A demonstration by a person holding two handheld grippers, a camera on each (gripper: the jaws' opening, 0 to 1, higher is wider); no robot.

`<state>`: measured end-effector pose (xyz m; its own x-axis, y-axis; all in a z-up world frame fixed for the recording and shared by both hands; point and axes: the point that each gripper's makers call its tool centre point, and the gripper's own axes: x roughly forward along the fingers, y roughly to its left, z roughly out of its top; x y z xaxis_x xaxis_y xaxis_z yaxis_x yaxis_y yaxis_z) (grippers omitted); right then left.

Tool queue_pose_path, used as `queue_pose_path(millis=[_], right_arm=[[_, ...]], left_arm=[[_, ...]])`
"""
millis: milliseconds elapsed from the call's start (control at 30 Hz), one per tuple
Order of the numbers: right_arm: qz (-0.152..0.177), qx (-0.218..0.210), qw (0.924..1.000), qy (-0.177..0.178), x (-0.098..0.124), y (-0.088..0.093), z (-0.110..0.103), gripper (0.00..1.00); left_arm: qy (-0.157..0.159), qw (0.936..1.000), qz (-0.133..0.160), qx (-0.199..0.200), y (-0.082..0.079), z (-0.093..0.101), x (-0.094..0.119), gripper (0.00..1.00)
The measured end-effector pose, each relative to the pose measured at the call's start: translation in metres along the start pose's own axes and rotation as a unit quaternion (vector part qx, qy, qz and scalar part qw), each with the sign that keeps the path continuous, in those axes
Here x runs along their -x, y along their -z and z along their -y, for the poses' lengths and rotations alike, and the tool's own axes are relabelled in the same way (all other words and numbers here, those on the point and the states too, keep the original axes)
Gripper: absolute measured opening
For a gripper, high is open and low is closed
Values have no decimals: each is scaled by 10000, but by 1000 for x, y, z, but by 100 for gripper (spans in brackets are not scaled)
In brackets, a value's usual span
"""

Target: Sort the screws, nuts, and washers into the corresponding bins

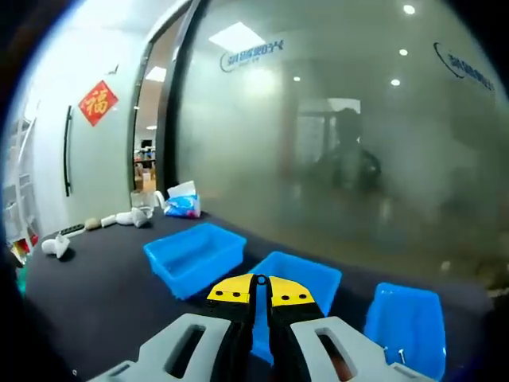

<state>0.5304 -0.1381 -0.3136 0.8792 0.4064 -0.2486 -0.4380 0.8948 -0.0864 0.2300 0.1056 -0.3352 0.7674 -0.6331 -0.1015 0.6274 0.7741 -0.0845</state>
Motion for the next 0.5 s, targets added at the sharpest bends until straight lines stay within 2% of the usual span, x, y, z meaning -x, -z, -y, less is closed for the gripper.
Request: queue_pose_path(millis=[200,333,500], right_arm=[[34,103,9999,38,-3,2,-1,6],[47,56,10000,-3,-3,3,-3,16],[43,-9,10000,-28,5,6,-8,18]], left_arm=[[3,10000,-18,11,1,1,-1,38],[16,10000,-41,-29,3,3,-2,38],[39,10000,-40,-4,3,4,-3,39]])
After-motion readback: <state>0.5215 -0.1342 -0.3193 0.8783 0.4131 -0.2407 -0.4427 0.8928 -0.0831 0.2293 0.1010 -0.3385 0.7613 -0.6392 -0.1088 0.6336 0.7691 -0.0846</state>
